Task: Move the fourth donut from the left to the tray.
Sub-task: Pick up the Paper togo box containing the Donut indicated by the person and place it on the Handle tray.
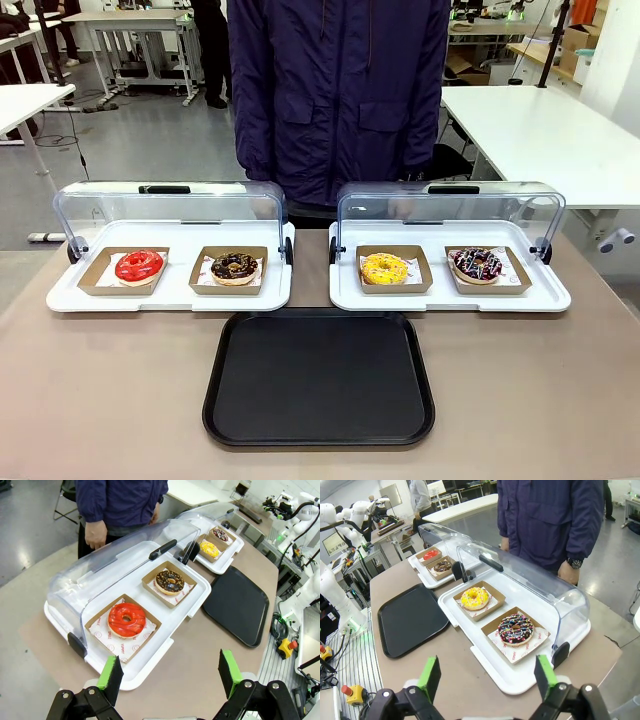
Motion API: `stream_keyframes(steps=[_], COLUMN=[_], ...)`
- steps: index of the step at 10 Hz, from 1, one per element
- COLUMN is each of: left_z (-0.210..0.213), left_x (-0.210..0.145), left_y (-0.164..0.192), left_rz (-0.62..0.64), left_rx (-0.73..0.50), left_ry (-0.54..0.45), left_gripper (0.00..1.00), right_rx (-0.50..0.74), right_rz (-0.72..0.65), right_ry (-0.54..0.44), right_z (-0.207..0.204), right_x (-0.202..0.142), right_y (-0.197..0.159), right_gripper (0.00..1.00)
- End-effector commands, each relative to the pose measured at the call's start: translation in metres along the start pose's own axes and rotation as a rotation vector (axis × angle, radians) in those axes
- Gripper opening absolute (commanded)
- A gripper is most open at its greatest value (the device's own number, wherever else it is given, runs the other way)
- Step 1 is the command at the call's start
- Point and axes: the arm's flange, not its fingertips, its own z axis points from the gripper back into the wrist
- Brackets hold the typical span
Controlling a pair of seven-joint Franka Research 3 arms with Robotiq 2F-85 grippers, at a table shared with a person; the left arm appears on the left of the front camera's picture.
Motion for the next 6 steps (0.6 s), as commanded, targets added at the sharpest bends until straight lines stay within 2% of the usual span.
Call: stream_keyframes(steps=[1,6], left_z=[0.0000,0.0000], left_x=[-0.0002,-0.0002], left_y=[-0.0006,-0.0006], left_rz=[-0.002,-0.002], left_rx=[-0.009,-0.009], left_ry=[-0.004,-0.004], left_gripper=[1.00,1.00], right_rx=[0.000,0.000], right_rz=[0.025,0.025], right_ry=[-0.032,-0.032], right_z=[-0.0011,-0.0011], right_x=[0.0011,0.0011], right_y=[-0.0030,-0.0030], right_gripper=[1.00,1.00])
